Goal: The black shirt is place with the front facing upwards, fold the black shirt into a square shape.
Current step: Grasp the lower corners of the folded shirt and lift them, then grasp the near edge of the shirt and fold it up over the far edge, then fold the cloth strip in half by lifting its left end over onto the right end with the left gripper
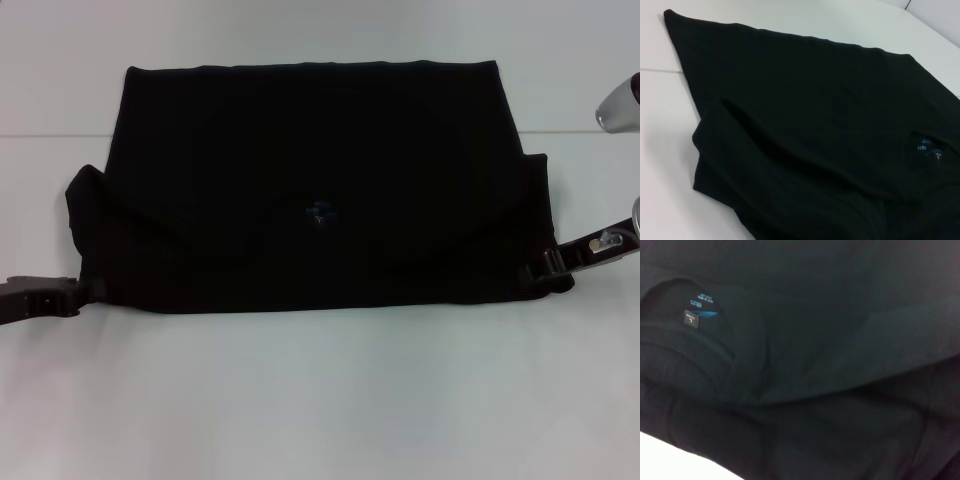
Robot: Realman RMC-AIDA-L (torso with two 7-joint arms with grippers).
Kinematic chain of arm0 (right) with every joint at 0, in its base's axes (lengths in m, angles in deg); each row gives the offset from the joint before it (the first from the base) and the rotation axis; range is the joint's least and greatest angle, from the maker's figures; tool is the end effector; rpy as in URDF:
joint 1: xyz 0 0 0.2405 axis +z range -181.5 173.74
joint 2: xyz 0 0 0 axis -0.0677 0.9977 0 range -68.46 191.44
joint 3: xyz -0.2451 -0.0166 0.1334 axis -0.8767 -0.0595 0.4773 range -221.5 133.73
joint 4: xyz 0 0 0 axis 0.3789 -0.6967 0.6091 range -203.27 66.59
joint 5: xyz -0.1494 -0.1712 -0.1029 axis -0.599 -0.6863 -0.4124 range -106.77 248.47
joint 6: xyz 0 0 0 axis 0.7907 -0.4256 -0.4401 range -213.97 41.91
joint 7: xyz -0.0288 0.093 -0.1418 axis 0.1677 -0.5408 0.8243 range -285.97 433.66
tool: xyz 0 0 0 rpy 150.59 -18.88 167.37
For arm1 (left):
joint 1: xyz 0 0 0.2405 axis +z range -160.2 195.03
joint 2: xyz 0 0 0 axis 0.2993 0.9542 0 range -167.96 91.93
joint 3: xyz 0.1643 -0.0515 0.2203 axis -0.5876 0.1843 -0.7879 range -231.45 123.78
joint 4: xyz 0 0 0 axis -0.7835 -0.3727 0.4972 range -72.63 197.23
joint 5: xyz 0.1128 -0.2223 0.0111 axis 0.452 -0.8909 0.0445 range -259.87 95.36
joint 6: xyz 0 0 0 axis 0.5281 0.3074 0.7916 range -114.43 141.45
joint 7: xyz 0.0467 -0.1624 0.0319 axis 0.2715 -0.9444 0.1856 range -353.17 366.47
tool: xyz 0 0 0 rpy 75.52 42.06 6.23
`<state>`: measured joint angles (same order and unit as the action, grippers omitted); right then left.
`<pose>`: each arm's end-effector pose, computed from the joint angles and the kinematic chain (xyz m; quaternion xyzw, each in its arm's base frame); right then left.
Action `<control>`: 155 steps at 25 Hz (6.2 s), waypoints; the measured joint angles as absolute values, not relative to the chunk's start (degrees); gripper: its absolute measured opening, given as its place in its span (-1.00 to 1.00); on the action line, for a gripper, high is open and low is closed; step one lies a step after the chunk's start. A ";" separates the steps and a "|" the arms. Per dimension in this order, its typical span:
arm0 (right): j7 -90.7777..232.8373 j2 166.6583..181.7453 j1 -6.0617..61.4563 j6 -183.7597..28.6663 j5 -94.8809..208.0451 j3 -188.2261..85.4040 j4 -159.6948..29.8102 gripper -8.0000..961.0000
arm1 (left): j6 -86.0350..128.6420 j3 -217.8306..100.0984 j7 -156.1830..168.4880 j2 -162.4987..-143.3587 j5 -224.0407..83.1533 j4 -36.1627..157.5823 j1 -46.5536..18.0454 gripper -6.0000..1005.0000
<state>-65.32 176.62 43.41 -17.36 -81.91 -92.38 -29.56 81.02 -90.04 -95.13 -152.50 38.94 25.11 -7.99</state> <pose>0.2939 0.4833 -0.0185 -0.8343 0.4941 -0.0664 0.2353 -0.4062 0.3961 0.0186 -0.8209 -0.4655 -0.1480 0.2958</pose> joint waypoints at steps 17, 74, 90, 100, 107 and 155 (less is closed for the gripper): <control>-65.07 176.22 43.40 -17.90 -81.83 -92.40 -29.74 -0.90 | 82.61 -87.78 -94.67 -152.45 38.88 24.94 -8.08 -0.98; -57.16 168.68 35.21 1.80 -60.08 -67.85 -38.64 -0.91 | 105.43 -65.17 -115.73 -144.67 55.11 27.75 -16.30 -0.98; -37.48 180.57 34.99 -31.79 -35.86 -68.01 -44.13 -0.92 | 79.41 -65.21 -105.25 -152.81 35.13 31.31 -17.58 -0.98; -26.86 181.14 36.28 -35.81 -25.24 -68.25 -48.14 -0.92 | 70.15 -65.30 -99.94 -156.01 30.66 31.64 -20.76 -0.98; -19.53 181.48 38.50 -40.76 -20.84 -68.21 -51.37 -0.92 | 63.58 -65.39 -94.43 -158.28 27.00 32.55 -22.88 -0.98; 8.24 180.96 27.61 -13.93 -29.08 -92.54 -43.00 0.69 | 87.67 -91.37 -128.29 -147.36 18.09 32.34 -1.94 0.31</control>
<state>8.24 180.96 27.61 -13.93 -29.08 -92.54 -43.00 87.67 -91.37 -128.29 -147.36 18.09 32.34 -1.94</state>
